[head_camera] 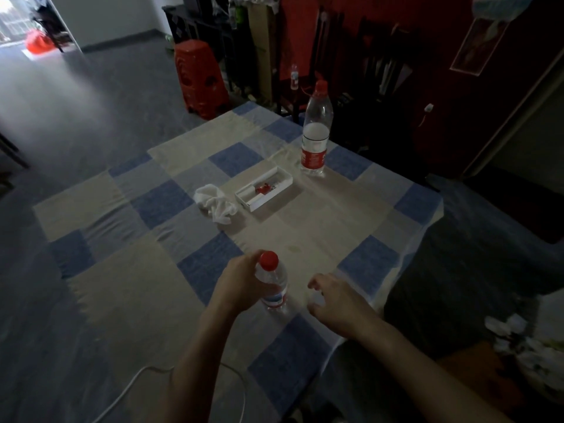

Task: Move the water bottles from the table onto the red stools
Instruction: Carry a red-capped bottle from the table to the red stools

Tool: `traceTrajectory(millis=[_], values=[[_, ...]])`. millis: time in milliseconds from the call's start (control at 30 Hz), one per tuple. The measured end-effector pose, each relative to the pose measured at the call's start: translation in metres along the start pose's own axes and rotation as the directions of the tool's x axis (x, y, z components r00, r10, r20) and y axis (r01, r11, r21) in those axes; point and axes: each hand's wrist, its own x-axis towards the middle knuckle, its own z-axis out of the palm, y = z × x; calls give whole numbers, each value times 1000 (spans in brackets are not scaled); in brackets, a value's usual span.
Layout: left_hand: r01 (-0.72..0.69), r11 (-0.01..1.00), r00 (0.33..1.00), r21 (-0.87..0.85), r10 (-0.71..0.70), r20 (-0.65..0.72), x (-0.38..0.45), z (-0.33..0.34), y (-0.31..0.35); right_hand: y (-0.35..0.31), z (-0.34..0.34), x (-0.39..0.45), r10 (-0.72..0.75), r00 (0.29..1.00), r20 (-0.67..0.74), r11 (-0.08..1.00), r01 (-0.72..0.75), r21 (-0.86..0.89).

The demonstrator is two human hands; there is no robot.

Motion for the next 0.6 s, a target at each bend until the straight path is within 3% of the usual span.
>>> traceTrajectory(millis=[267, 433, 600], values=[[-82, 985, 994, 155, 91, -53, -13, -10, 14, 11, 13, -9, 21, 996, -83, 988, -7, 155], [-199, 969, 969, 143, 216, -117, -23, -27, 34, 6, 15, -22, -3, 986, -168, 885, 80, 458], [-321, 943, 924, 85, 332, -192, -30, -35, 54, 3, 15, -32, 57, 943, -327, 840, 132, 527]])
